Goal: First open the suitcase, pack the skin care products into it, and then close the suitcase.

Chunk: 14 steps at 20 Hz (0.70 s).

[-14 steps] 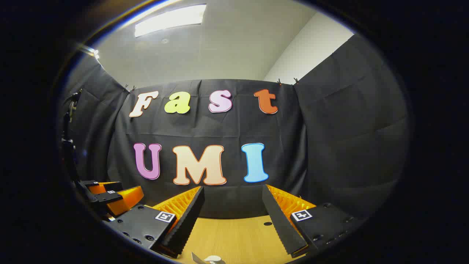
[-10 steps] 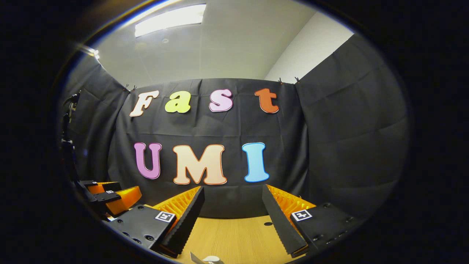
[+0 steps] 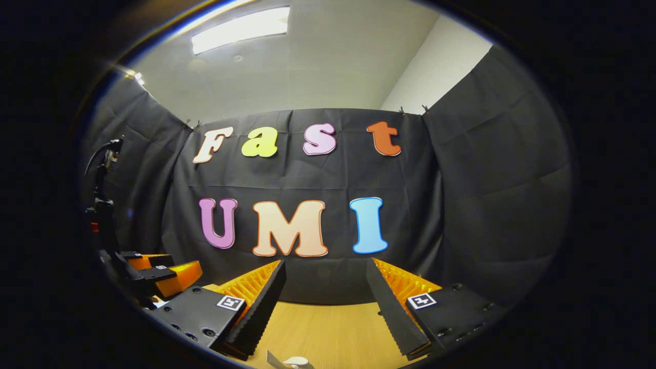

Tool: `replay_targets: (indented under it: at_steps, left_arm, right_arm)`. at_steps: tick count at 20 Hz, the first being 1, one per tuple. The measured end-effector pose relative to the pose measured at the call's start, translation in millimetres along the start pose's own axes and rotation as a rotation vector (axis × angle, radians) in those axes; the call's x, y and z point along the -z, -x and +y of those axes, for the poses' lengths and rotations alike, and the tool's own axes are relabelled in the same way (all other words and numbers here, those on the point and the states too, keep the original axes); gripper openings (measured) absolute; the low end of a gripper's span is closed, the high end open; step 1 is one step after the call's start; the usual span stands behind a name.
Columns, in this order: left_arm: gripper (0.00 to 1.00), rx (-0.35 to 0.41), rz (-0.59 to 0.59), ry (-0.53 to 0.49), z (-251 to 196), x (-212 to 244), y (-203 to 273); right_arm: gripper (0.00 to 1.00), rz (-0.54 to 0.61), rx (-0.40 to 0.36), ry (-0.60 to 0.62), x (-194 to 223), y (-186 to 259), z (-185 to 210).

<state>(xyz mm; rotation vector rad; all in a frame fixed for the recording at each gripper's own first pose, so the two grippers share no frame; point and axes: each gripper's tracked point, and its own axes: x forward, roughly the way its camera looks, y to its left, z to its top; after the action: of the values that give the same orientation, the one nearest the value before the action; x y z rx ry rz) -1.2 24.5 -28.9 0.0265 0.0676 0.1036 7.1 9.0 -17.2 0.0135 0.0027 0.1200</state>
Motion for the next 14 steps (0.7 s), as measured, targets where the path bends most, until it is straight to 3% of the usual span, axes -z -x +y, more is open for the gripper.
replay_targets:
  at_steps: [4, 6, 11, 14]
  left_arm:
    - [0.95, -0.087, 0.067, -0.073, 28, 28, 2]
    - [0.95, -0.081, 0.130, -0.078, 26, 52, 4]
    - [0.95, -0.040, 0.303, -0.078, 25, 122, 0]
    - [0.95, -0.010, 0.330, -0.041, 18, 129, -3]
  right_arm:
    - [0.99, 0.032, -0.139, 0.017, 30, -7, 11]
    - [0.99, 0.064, -0.154, 0.003, 41, -10, 8]
    - [0.99, 0.090, -0.068, -0.048, 46, -12, -6]
    - [0.99, 0.101, 0.015, -0.042, 48, -13, -24]
